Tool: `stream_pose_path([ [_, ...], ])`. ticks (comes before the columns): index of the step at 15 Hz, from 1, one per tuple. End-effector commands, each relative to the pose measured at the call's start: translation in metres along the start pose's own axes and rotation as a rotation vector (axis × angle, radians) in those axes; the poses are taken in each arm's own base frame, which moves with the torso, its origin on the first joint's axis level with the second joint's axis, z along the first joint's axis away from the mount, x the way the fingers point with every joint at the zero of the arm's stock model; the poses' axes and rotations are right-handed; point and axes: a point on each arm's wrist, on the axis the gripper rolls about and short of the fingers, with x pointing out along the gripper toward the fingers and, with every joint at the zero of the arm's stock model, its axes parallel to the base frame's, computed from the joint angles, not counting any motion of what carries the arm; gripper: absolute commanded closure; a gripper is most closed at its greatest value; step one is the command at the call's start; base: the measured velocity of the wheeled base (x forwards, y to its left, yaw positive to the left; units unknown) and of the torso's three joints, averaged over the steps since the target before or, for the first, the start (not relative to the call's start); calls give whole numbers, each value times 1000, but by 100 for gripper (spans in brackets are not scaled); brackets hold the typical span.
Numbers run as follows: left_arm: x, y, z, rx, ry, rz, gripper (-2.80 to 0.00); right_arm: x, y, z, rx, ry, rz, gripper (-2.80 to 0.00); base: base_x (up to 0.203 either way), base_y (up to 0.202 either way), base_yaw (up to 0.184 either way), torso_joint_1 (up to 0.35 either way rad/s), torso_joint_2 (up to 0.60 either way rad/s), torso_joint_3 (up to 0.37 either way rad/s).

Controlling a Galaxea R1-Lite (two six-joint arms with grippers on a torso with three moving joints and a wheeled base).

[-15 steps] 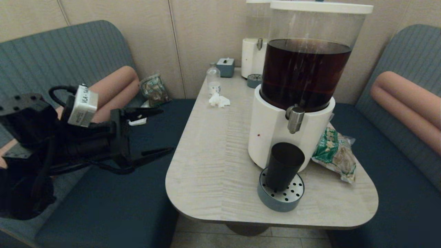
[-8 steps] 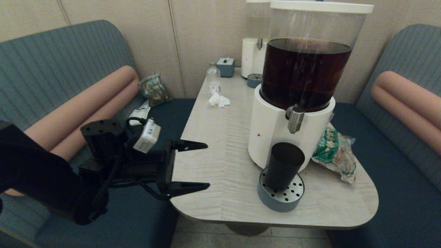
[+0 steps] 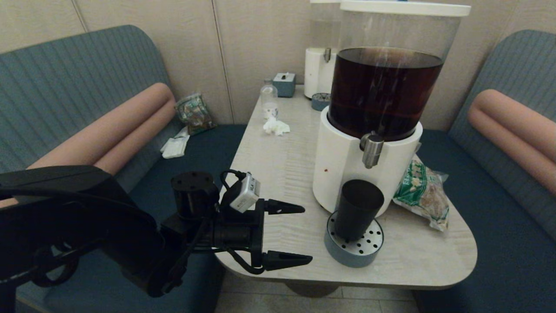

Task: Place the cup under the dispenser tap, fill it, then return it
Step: Place the cup next to the water dispenser

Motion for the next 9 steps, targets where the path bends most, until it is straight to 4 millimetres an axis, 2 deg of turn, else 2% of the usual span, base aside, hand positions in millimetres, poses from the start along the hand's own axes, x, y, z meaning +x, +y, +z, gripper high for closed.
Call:
stream_pose_path([
  [1,12,3,-5,-2,-7,-13,-280,0,0,0,-1,1,0,0,0,0,0,0,0,0],
  [4,30,7,-9,-5,-13,-10,-280,0,0,0,-1,1,0,0,0,0,0,0,0,0],
  [9,45,15,-22,-16,-9,-6,-280,0,0,0,0,1,0,0,0,0,0,0,0,0],
])
